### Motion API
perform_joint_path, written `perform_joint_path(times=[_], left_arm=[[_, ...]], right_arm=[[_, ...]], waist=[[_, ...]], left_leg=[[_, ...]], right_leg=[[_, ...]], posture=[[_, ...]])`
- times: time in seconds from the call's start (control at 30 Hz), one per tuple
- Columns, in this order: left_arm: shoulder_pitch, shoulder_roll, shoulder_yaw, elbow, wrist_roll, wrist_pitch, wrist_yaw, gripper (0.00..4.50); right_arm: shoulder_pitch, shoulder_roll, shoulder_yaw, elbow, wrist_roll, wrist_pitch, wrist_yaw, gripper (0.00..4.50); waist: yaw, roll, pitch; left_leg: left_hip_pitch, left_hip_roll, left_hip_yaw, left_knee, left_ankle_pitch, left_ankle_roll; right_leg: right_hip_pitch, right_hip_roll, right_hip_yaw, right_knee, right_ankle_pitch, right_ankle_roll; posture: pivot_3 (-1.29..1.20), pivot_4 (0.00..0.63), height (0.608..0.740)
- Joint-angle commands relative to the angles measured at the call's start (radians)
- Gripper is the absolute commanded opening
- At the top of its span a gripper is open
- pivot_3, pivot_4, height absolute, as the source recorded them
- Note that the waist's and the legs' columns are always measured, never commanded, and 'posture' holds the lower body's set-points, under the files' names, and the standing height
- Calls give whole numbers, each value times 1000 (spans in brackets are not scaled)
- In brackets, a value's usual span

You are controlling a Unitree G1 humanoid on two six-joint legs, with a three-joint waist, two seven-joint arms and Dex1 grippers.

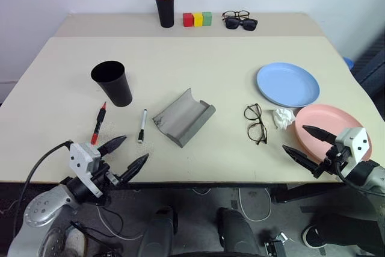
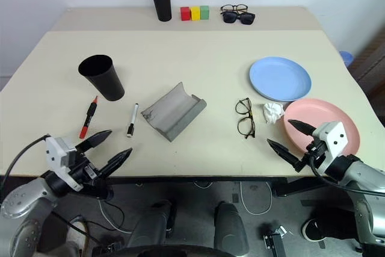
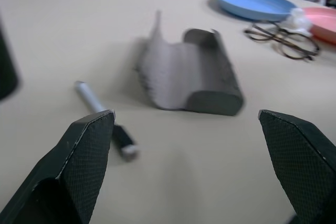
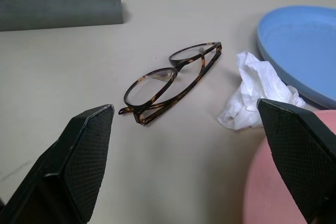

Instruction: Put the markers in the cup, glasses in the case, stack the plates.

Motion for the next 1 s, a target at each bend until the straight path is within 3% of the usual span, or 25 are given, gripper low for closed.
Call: perform_joint_path(times=[0.03, 0.73, 0.83, 1.0], left_arm=[[24, 13, 40, -40, -18, -7, -5, 4500], [-67, 7, -14, 55, 7, -17, -16, 4500], [-90, 18, 13, 94, 7, -29, -24, 4500], [-122, 8, 67, 100, 36, 16, 105, 4500]], right_arm=[[30, 16, -13, -98, 23, 10, -12, 4458], [-6, 24, -26, -46, -1, -40, -9, 4458], [-40, 22, 16, -39, 8, -50, 28, 4458], [-125, 10, 112, -82, 18, -115, 139, 4458]], waist=[[0, 0, 0], [1, -1, -1], [-1, -1, -2], [-3, -2, -2]], left_leg=[[0, 0, 0, 0, 0, 0], [0, 1, 2, 1, 0, 0], [1, 1, 2, 1, 0, 0], [3, 1, 2, 1, 0, 0]], right_leg=[[0, 0, 0, 0, 0, 0], [1, 0, 1, 0, 0, 0], [1, 0, 1, 1, 0, 0], [1, 0, 1, 3, 0, 0]], posture=[[0, 150, 740], [0, 150, 740], [0, 150, 740], [0, 150, 740]])
